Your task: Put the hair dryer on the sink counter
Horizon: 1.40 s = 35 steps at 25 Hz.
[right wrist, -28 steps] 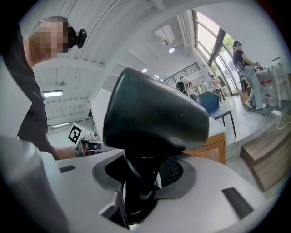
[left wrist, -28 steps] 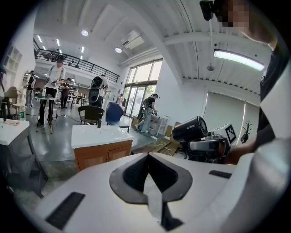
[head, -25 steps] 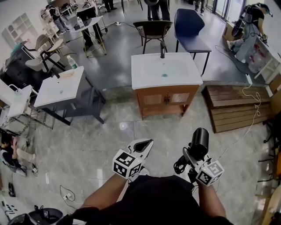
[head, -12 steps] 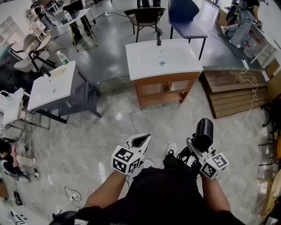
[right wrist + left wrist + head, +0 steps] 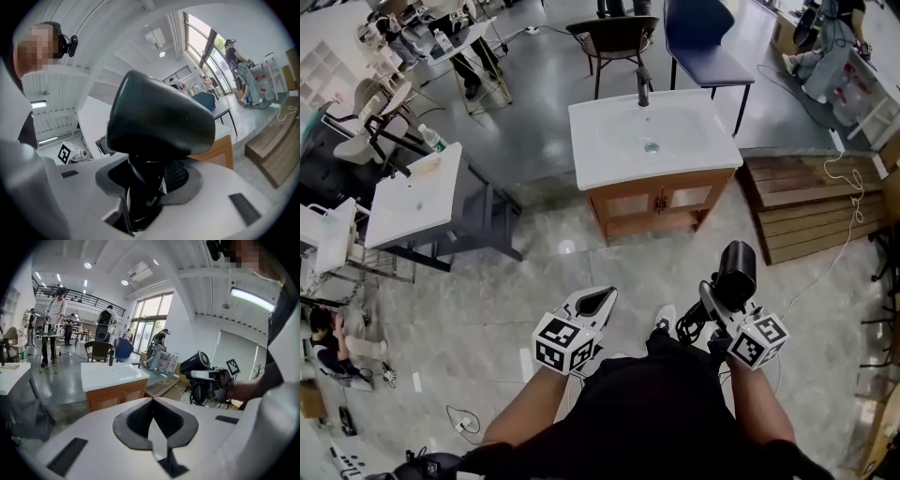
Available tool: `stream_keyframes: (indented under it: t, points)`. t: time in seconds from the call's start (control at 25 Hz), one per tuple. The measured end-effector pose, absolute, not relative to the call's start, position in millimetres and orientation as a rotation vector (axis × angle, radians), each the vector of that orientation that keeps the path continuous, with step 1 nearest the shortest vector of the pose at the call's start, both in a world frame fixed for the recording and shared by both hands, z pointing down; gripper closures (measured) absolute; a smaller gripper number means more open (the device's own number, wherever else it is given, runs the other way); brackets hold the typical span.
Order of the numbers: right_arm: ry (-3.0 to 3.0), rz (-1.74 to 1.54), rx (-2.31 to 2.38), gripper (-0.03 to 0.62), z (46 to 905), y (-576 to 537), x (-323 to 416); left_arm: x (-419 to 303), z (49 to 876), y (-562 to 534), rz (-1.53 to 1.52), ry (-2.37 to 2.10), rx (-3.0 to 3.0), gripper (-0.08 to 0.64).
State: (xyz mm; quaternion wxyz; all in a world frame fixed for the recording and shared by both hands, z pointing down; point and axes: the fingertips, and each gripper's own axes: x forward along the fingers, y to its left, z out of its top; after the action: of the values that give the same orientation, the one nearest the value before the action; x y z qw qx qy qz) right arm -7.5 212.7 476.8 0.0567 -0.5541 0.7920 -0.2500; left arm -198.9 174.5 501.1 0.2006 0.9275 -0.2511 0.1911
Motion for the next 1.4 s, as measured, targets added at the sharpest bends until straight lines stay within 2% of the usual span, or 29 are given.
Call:
stream_keyframes:
  t: [0.28, 0.6, 1.04, 1.4]
  points:
    - [2.439, -0.671, -1.627, 0.443, 463, 138, 43, -140, 477, 97, 0.507, -0.757, 2.648, 0.56]
    - [2.495, -0.654, -1.633, 0.443, 468, 106, 101, -71, 468, 50, 0.504, -0.766, 2.674, 0.56]
    - [2.433, -0.744, -1.654, 0.443, 499, 76, 129, -51, 499, 19, 0.574, -0.734, 2.598, 0.56]
    - [2.432, -0.734, -1.714, 0.443, 499, 22, 150, -16, 495, -49, 0.556, -0.662, 2.64, 0.56]
